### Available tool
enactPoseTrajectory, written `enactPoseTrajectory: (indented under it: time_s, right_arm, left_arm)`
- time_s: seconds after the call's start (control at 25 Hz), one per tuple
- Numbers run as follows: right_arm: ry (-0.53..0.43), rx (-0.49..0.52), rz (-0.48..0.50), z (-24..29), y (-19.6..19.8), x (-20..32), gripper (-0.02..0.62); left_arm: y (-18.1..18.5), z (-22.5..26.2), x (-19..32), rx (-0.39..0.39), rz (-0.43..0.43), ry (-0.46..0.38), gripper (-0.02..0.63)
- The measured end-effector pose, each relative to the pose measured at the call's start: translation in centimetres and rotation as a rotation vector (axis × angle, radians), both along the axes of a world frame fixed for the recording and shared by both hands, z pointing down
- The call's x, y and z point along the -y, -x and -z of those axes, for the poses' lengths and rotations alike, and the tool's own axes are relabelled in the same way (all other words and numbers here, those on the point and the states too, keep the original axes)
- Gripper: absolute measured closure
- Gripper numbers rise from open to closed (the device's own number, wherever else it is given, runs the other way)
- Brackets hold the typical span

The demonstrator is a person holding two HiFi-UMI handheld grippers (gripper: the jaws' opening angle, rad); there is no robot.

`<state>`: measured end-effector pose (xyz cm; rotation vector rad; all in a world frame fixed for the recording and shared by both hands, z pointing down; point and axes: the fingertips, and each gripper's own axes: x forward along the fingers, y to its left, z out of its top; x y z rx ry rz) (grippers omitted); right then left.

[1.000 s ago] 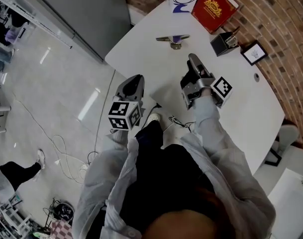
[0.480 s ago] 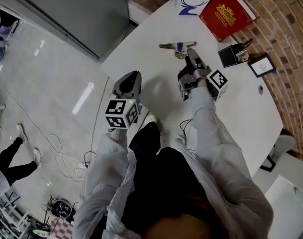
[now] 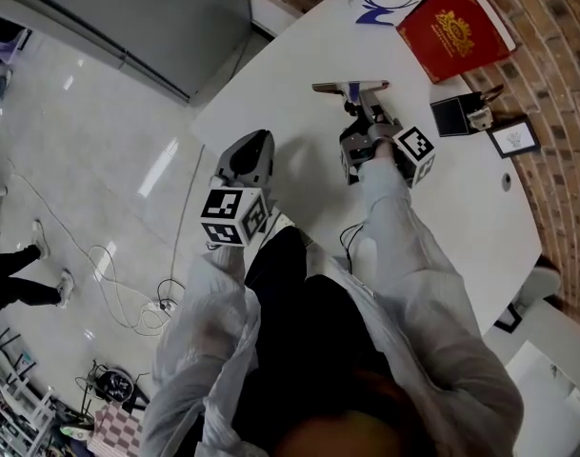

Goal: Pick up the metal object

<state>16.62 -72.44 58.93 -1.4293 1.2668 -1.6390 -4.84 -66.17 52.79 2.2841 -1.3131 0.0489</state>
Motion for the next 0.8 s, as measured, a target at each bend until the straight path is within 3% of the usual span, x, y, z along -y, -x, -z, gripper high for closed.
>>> enactPoseTrajectory:
  time_s: [0.28,0.64,0.8]
  right_arm:
    - [0.03,0.027,-0.044,-1.0,-0.3,0.2,0.564]
    - [0.008,0.015,-0.009,-0.2,0.3,-0.1,0.581]
    - [-0.05,-0.013,0.024,0.9,0.5,-0.4,0.581]
  left_arm:
    - [0.3,-0.6,0.1,-0.003,0.009,0.013,0.569]
    - [0.4,-0.7,-0.6,-0.006,0.007,0.012,0.569]
    - [0.5,0.0,-1.1,-0.002,0.006,-0.003,0.569]
